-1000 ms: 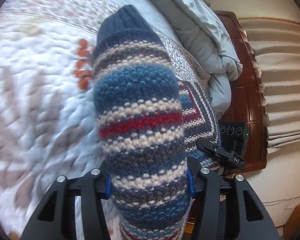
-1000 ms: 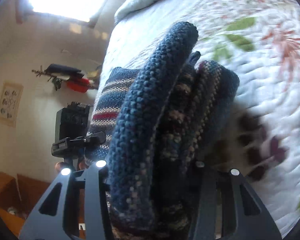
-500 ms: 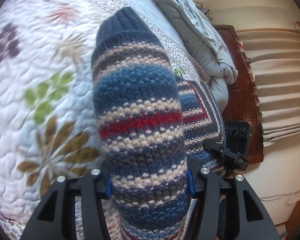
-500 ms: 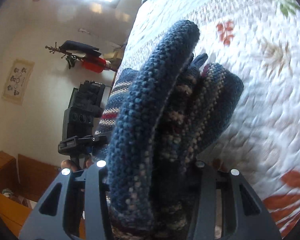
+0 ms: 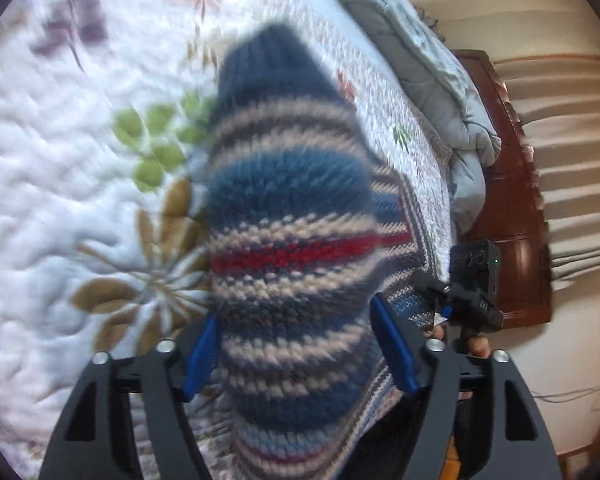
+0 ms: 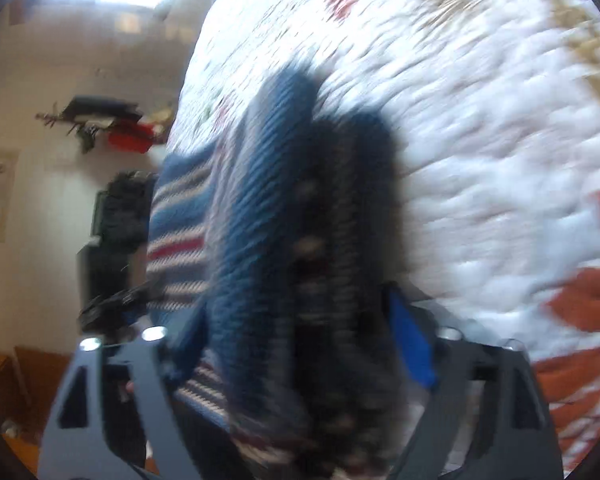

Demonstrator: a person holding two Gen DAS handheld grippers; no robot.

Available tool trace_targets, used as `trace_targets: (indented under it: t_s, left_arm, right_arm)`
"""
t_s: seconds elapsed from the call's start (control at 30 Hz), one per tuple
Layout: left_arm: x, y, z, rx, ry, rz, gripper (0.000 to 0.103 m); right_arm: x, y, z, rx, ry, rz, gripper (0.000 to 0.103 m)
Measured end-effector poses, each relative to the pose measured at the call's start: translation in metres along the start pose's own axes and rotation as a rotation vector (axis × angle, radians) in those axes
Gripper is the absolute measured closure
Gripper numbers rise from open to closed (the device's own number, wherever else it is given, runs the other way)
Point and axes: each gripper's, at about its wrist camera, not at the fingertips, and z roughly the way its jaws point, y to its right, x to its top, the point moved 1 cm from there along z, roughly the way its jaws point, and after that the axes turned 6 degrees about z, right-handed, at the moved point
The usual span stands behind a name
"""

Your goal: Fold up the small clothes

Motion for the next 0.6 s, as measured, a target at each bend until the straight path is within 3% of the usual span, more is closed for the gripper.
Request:
trace_targets:
  t_s: [0.03,0.1,0.13,0.23,0.3,0.37,0.43,0.5,0.53,0.57,0.6]
  left_arm:
    - [-0.001,0.004,-0.013,0.029,0.041,0.012,0.019]
    - [-0.013,0.022,-0.045,0.128,0.124,0.058,0.017]
    - [-0.022,0.034,-0.054,0.132,0.14,0.091,0.017]
    - [-0.061,0.074,-0.063,0.027,0.168,0.196,0.017]
    - [-0.087,0.091,-0.055,-0.042,0.173,0.245,0.017]
    - [-0.102,0.091,-0.037,-0.088,0.166,0.257,0.017]
    - [-0.113,0.079,-0.015,-0.078,0.135,0.223,0.018]
    - [-0.117,0.063,0.001,-0.095,0.105,0.184,0.018]
    - [-0.119,0.053,0.01,-0.079,0.096,0.164,0.018]
    - [-0.121,0.048,0.014,-0.076,0.088,0.157,0.018]
    - [-0.123,0.041,0.017,-0.081,0.087,0.145,0.019]
  right_arm:
    - [0.002,0.0,-0.01,-0.002,0.029,-0.008,0.019]
    - [0.01,-0.01,-0.048,-0.018,0.15,-0.048,0.025]
    - [0.013,-0.02,-0.062,0.018,0.178,-0.072,0.032]
    - [0.021,-0.057,-0.074,0.089,0.199,-0.143,0.039]
    - [0.027,-0.069,-0.067,0.121,0.153,-0.197,0.043]
    - [0.039,-0.078,-0.033,0.128,0.077,-0.185,0.048]
    - [0.048,-0.069,0.001,0.113,0.011,-0.142,0.053]
    - [0.051,-0.043,0.027,0.074,-0.017,-0.084,0.07]
    - [0.05,-0.033,0.028,0.07,-0.018,-0.071,0.092]
    - [0.055,-0.017,0.031,0.068,-0.02,-0.03,0.103]
    - [0.056,-0.01,0.031,0.076,-0.019,-0.011,0.103]
